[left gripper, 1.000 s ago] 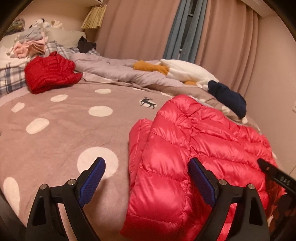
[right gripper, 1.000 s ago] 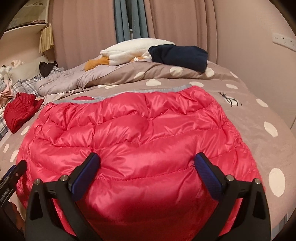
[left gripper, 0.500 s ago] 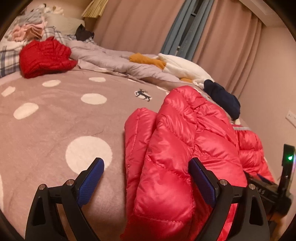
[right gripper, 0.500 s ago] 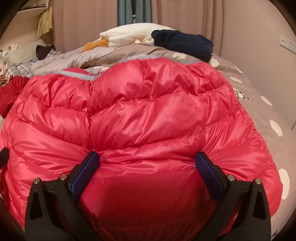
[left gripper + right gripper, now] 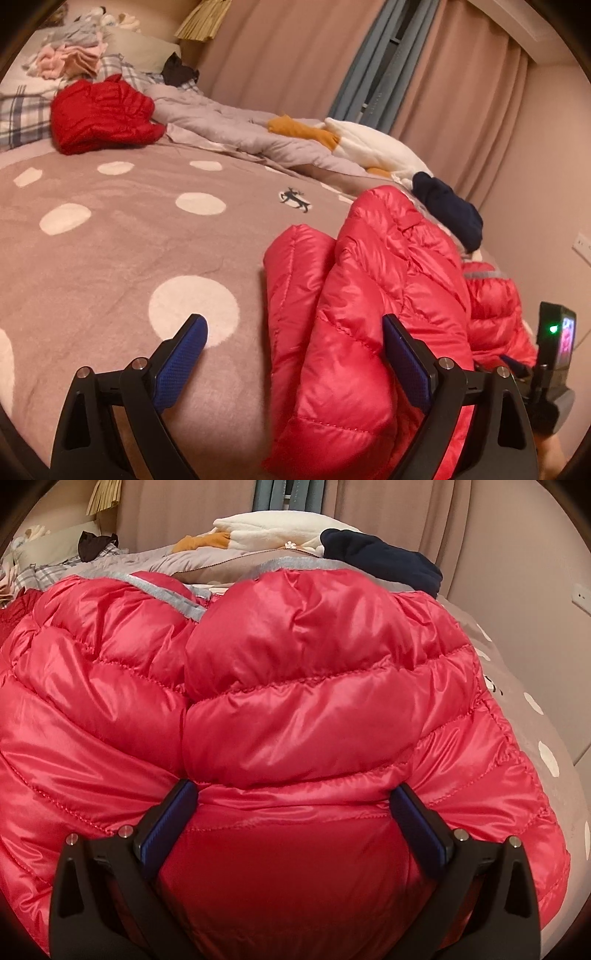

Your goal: Fold large clothes

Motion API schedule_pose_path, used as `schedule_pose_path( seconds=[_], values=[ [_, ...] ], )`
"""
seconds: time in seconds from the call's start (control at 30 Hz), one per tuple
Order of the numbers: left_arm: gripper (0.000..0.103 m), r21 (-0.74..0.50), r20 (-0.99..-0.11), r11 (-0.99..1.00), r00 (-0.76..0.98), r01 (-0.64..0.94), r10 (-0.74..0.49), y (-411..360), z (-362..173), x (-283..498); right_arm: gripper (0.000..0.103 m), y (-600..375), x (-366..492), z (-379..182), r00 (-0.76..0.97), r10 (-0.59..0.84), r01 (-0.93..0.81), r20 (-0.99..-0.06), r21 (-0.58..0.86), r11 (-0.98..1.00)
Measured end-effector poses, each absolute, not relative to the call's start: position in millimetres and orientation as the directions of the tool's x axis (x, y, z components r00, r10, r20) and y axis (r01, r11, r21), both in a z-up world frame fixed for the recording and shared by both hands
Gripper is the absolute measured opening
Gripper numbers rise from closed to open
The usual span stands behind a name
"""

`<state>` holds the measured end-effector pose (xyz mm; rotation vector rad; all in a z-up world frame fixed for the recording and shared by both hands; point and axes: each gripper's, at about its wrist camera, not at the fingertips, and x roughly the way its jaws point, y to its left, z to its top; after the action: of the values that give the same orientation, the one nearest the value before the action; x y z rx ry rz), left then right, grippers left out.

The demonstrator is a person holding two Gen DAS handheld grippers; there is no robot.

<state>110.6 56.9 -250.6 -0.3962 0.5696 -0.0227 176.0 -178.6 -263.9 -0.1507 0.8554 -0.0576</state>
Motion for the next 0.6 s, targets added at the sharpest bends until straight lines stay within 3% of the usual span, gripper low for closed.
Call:
schedule_pose_path(
  seconds=[0.23, 0.6],
  values=[
    [0.093, -0.353, -0.529, 0.93, 0.842, -0.103, -0.107, 60.3, -252.0, 104.7, 0.103, -176.7, 179.1, -262.0, 0.656, -0.107, -0.021, -0.747, -0.16, 0.987],
    [0.093, -0.578, -0.553, 0.81, 0.777, -0.098, -0.3, 76.8, -271.6, 102.0, 0.103, -201.6, 147.6, -220.1, 0.721, -0.04, 0.011, -0.692, -0.047, 0.999]
  ],
)
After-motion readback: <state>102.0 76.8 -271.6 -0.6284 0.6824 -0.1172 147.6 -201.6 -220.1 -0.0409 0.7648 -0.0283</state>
